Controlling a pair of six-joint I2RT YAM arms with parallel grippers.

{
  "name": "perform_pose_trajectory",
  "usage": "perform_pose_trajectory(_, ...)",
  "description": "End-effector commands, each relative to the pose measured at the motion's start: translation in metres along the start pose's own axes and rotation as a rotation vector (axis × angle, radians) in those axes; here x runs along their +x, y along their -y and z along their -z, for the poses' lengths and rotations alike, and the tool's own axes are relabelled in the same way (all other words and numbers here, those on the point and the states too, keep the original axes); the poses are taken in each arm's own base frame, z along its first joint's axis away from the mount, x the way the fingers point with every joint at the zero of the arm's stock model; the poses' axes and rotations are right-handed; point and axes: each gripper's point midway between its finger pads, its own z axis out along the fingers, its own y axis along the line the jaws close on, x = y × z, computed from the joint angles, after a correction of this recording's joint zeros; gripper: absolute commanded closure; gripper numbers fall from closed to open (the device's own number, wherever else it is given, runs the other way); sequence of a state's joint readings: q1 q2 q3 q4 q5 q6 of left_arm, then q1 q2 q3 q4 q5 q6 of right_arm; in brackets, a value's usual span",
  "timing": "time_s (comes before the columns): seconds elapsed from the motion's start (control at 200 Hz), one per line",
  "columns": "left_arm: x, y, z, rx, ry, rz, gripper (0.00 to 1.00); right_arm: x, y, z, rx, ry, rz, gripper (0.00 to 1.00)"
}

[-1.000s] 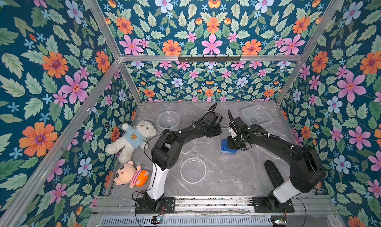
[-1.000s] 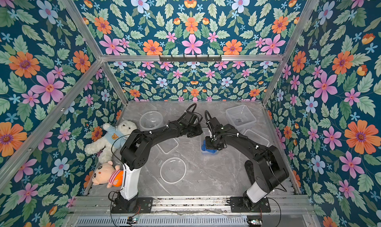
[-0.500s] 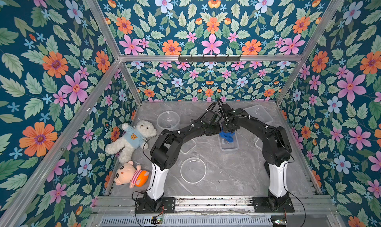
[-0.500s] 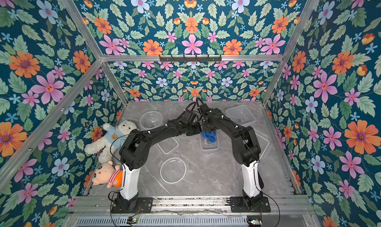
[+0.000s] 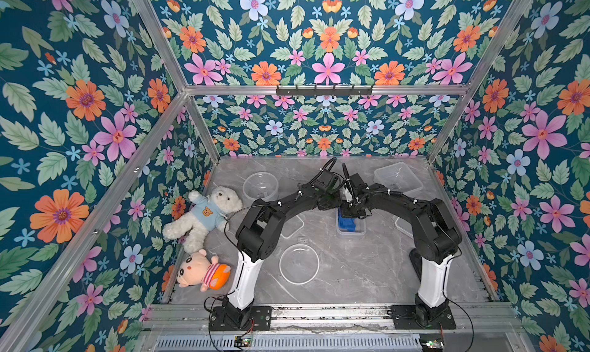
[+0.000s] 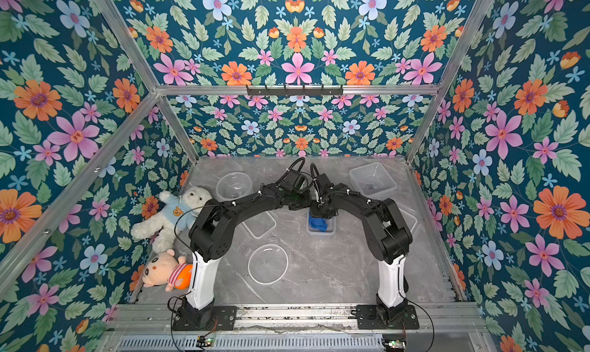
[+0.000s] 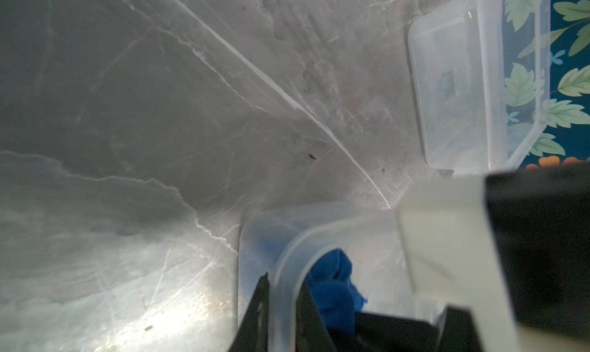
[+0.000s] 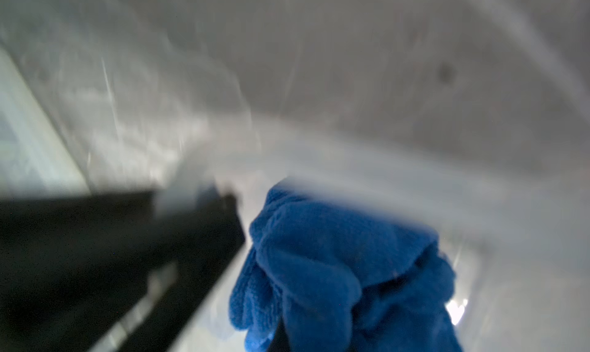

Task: Wipe the insides of the lunch boxes
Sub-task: Wipe the dirt inside the lunch box.

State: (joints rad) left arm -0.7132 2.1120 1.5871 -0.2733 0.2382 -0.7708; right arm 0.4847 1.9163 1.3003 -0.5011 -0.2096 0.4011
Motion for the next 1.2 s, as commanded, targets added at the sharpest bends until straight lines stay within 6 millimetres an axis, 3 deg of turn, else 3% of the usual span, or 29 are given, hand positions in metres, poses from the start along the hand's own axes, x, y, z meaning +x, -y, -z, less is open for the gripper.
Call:
perform_pose_trajectory(0.0, -0.001, 0.000, 0.001, 0.014, 0.004, 0.019, 0.84, 0.047, 0.000, 0.005, -0.040, -0.138, -0.083, 1.00)
perform_pose_trajectory(0.115, -0.002, -0.003, 0.003, 0.009, 0.014, 0.025, 0.84, 0.074, 0.026, 0.021, 0.088, -0.189, -0.073, 1.00)
perform_pose_trajectory(0.195, -0.001, -0.005, 0.004, 0.003, 0.014, 0.022, 0.84, 0.079, 0.055, 0.041, 0.268, -0.217, -0.039, 1.00)
perform_pose_trajectory(0.315, 0.000, -0.005, 0.005, 0.002, 0.010, 0.015, 0.84, 0.052, 0.091, 0.070, 0.543, -0.159, 0.038, 1.00)
perform_pose_trajectory(0.395, 0.003, -0.005, 0.006, 0.005, 0.004, 0.011, 0.84, 0.021, 0.096, 0.078, 0.637, -0.102, 0.064, 1.00)
perform_pose_trajectory(0.485, 0.005, -0.002, 0.005, 0.022, -0.010, 0.003, 0.84, -0.017, 0.086, 0.067, 0.623, -0.050, 0.070, 1.00)
perform_pose_trajectory(0.63, 0.009, 0.004, 0.003, 0.053, -0.034, -0.009, 0.84, -0.071, 0.069, 0.027, 0.578, -0.007, 0.082, 1.00)
perform_pose_trajectory(0.79, 0.008, 0.006, 0.003, 0.061, -0.035, -0.016, 0.84, -0.102, 0.047, -0.010, 0.471, 0.011, 0.075, 1.00)
perform_pose_trajectory(0.895, 0.003, 0.008, 0.006, 0.055, -0.019, -0.016, 0.84, -0.094, 0.044, -0.019, 0.440, -0.016, 0.058, 1.00)
perform_pose_trajectory(0.995, -0.003, 0.006, 0.009, 0.049, 0.000, -0.005, 0.84, -0.074, 0.059, -0.013, 0.483, -0.030, 0.059, 1.00)
perform_pose_trajectory(1.195, -0.006, 0.001, 0.008, 0.027, 0.010, 0.010, 0.84, -0.008, 0.094, 0.010, 0.558, -0.093, 0.073, 1.00)
